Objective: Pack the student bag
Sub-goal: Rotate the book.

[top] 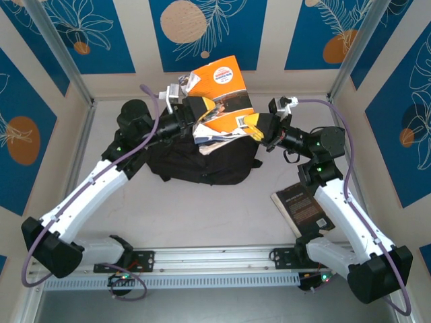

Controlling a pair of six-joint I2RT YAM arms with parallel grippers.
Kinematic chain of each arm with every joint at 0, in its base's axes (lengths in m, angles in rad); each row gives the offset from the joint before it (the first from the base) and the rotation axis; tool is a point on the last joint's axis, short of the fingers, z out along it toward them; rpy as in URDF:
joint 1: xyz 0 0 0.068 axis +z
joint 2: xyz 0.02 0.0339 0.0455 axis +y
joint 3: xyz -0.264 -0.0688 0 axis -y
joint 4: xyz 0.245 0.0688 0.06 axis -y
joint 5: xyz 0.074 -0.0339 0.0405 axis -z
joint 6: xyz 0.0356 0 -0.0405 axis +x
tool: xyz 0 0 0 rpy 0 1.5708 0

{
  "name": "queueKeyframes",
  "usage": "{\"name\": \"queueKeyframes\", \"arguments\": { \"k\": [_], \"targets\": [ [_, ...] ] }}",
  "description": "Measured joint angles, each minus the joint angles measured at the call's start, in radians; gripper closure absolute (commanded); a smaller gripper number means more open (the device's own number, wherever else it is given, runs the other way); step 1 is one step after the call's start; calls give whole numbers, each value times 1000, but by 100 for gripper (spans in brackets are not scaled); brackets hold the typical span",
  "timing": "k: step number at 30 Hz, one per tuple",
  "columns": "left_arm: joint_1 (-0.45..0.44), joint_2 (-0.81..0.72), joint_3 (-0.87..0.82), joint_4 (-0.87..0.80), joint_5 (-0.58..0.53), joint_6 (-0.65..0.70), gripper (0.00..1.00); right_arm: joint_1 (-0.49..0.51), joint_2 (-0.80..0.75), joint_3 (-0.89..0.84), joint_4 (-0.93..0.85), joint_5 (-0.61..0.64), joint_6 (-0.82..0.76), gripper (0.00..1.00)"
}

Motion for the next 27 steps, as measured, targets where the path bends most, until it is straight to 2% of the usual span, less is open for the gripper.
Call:
{"name": "queueKeyframes", "arguments": {
  "k": [8, 15, 23, 27],
  "targets": [
    [0, 2, 1, 8, -1, -9, 28, -58, -57, -6, -121, -60, -72, 100],
    [0, -39, 1, -18, -7, 0, 39, -76, -93, 61, -482, -112, -355, 100],
    [0, -42, 5, -89, -3, 35, 57, -76, -93, 92, -707, -116, -551, 100],
    [1, -37, 12, -117, 4, 58, 63, -76, -94, 129, -779, -117, -629, 100]
  ]
}}
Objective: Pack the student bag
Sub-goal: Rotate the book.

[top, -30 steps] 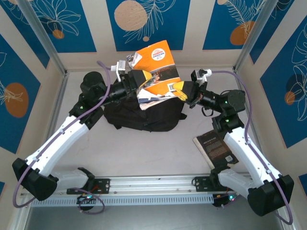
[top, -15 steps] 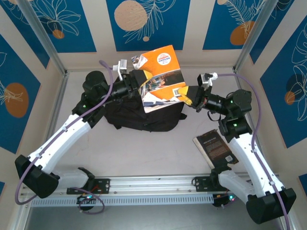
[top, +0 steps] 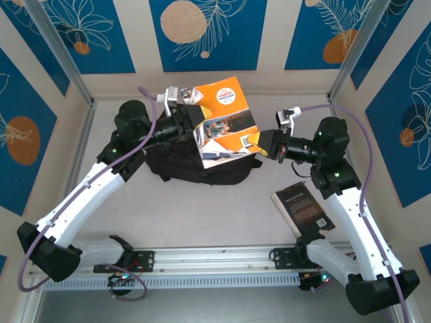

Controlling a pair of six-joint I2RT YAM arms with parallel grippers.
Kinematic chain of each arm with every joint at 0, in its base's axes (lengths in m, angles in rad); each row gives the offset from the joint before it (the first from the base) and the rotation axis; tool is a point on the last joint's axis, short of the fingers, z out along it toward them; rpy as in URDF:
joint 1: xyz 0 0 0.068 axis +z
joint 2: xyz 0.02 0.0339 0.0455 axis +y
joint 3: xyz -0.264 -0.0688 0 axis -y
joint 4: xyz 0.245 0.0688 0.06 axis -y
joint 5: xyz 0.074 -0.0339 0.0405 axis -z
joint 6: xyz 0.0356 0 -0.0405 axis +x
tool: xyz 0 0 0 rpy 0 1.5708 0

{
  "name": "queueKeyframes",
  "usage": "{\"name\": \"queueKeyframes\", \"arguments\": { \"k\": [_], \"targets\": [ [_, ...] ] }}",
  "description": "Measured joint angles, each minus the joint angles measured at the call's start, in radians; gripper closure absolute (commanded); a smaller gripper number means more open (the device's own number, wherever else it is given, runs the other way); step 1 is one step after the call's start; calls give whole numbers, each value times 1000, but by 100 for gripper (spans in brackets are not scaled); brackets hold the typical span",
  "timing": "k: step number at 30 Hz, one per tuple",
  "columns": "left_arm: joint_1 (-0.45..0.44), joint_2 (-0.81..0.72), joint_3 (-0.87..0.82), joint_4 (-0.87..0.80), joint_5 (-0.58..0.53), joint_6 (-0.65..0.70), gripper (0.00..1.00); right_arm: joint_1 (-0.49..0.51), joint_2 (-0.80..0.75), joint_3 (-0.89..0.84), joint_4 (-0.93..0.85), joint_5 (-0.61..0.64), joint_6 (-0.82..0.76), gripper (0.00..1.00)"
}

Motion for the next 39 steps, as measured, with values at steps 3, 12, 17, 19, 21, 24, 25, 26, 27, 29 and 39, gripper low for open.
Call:
{"name": "queueKeyframes", "arguments": {
  "k": [3, 12, 17, 19, 21, 24, 25, 26, 27, 29, 39],
  "targets": [
    [1, 5, 2, -29, 0, 25, 73, -3, -7, 3, -42, 0, -35, 100],
    [2, 36, 17, -44, 19, 44, 100, -24, -20, 2, -63, 1, -48, 77],
    [-17, 37, 13, 7, -53, 17, 100, -23, -28, -52, 91, 50, 72, 41],
    [-37, 44, 11, 42, -114, 4, 100, -7, -37, -101, 190, 116, 163, 39],
    [-66, 59, 11, 78, -179, -4, 100, 29, -37, -155, 294, 206, 252, 42],
    [-109, 90, 13, 117, -255, -18, 100, 94, -16, -187, 389, 330, 341, 53],
    [-114, 99, 13, 127, -273, -18, 100, 103, -7, -187, 415, 370, 359, 57],
    [-117, 109, 15, 137, -294, -25, 100, 117, 4, -186, 444, 409, 381, 63],
    [-121, 117, 16, 146, -312, -26, 100, 133, 12, -186, 467, 439, 399, 66],
    [-126, 122, 16, 154, -336, -33, 100, 150, 21, -186, 496, 499, 422, 68],
    [-151, 108, 16, 174, -409, -40, 100, 208, 28, -186, 555, 647, 439, 47]
  ]
}}
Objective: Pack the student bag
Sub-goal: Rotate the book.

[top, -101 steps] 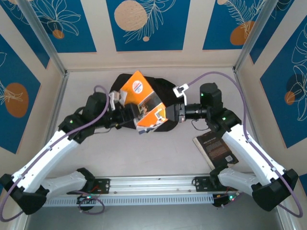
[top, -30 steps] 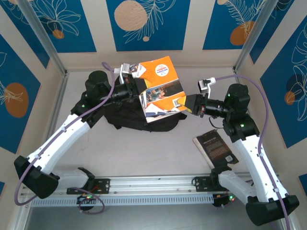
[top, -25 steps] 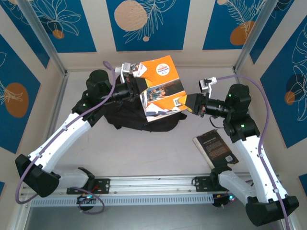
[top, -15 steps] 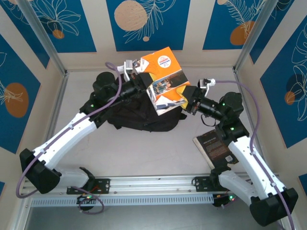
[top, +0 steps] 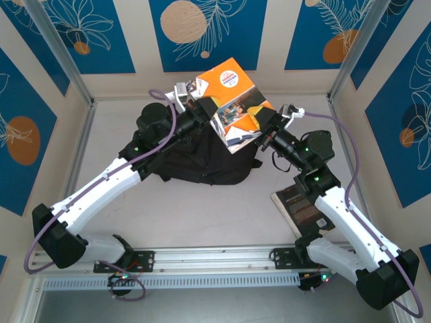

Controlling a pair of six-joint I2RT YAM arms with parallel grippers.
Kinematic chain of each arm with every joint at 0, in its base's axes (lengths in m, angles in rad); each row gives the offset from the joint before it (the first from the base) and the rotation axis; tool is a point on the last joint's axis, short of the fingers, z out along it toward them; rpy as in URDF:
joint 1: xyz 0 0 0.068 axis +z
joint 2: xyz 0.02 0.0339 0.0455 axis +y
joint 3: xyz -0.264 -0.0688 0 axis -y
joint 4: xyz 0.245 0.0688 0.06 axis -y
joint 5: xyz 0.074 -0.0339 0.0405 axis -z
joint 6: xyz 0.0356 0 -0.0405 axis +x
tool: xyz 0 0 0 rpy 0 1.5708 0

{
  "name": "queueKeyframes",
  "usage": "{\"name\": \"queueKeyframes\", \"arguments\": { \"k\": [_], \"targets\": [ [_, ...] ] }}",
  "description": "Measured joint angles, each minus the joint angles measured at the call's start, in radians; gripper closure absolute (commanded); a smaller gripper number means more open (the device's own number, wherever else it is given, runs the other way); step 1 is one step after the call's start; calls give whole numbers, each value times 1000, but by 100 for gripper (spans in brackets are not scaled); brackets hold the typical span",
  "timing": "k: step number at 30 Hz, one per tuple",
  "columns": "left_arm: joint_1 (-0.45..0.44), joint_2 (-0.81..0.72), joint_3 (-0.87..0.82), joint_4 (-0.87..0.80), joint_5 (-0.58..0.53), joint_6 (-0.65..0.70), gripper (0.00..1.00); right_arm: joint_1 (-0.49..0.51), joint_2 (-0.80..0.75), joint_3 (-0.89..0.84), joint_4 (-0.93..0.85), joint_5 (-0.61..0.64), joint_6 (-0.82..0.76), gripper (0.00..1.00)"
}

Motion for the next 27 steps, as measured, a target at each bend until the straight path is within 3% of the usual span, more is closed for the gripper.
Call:
{"name": "queueKeyframes", "arguments": {
  "k": [8, 15, 18, 23, 27],
  "targets": [
    [-14, -3, -13, -6, -44, -1, 100, 32, -28, -30, 18, 45, -28, 48],
    [-14, -3, -19, -6, -126, -3, 100, 136, -49, -80, 9, 104, -96, 28],
    [-14, -3, -19, -7, -138, -3, 100, 139, -74, -93, -3, 134, -128, 30],
    [-14, 12, -19, -2, -140, -11, 100, 126, -84, -96, 0, 167, -146, 41],
    [-14, 14, -26, 1, -139, -19, 100, 80, -68, -97, 1, 171, -138, 42]
  ]
}}
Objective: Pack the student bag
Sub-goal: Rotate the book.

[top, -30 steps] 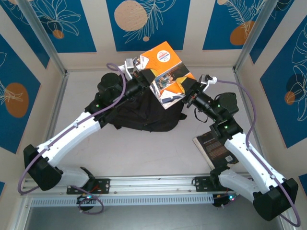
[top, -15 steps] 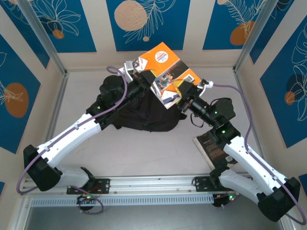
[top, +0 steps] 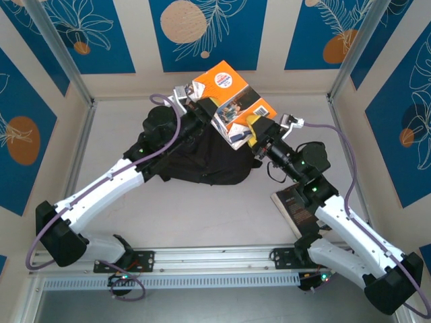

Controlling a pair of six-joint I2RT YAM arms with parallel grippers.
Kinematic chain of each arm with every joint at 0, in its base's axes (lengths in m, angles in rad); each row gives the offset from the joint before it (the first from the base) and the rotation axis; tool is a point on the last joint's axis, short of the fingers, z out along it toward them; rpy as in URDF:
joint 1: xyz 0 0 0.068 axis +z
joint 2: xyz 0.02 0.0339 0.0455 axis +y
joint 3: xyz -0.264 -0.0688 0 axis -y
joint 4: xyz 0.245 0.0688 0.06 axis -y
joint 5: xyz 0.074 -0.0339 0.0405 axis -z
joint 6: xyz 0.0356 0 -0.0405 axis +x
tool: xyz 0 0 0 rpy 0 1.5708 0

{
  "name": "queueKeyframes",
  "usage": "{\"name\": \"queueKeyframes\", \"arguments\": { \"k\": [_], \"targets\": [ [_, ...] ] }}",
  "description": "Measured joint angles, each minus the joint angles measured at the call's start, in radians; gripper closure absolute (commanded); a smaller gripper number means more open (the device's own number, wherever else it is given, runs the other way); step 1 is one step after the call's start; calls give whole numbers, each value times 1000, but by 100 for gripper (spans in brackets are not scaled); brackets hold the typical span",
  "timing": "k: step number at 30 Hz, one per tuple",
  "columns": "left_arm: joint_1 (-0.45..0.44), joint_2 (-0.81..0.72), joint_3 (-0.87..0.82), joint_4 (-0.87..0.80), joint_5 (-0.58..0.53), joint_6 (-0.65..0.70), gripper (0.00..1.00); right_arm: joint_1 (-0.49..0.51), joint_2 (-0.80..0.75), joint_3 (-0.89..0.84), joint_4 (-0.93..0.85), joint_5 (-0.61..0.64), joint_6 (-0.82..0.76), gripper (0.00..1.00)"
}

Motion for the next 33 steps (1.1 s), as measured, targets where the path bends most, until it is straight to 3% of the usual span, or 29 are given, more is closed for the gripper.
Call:
{"name": "queueKeyframes", "arguments": {
  "k": [4, 11, 13, 14, 15, 18, 20, 27, 33],
  "targets": [
    [-2, 0, -9, 0, 4, -7, 100, -27, 18, 0, -2, 0, 15, 58],
    [-6, 0, -21, 4, 3, -10, 100, -35, 34, 0, -24, -5, 38, 98],
    [-6, 0, -21, 0, 3, -9, 100, -44, 32, 0, -32, -11, 28, 100],
    [-7, 0, -21, -5, 3, -7, 95, -49, 29, 0, -43, -17, 23, 100],
    [-9, 0, -21, -13, 2, -5, 86, -55, 22, 0, -58, -24, 18, 100],
    [-16, 0, -17, -76, 1, 41, 45, -93, -16, 12, -165, -58, -18, 100],
    [-14, 6, 25, -181, 16, 98, 35, -139, -48, 49, -300, -65, -62, 100],
    [-14, 206, 460, -648, 68, 419, 26, -235, -139, 254, -756, -35, -333, 100],
    [-26, 443, 730, -982, 3, 622, 22, -242, -161, 436, -1130, 63, -600, 100]
  ]
}}
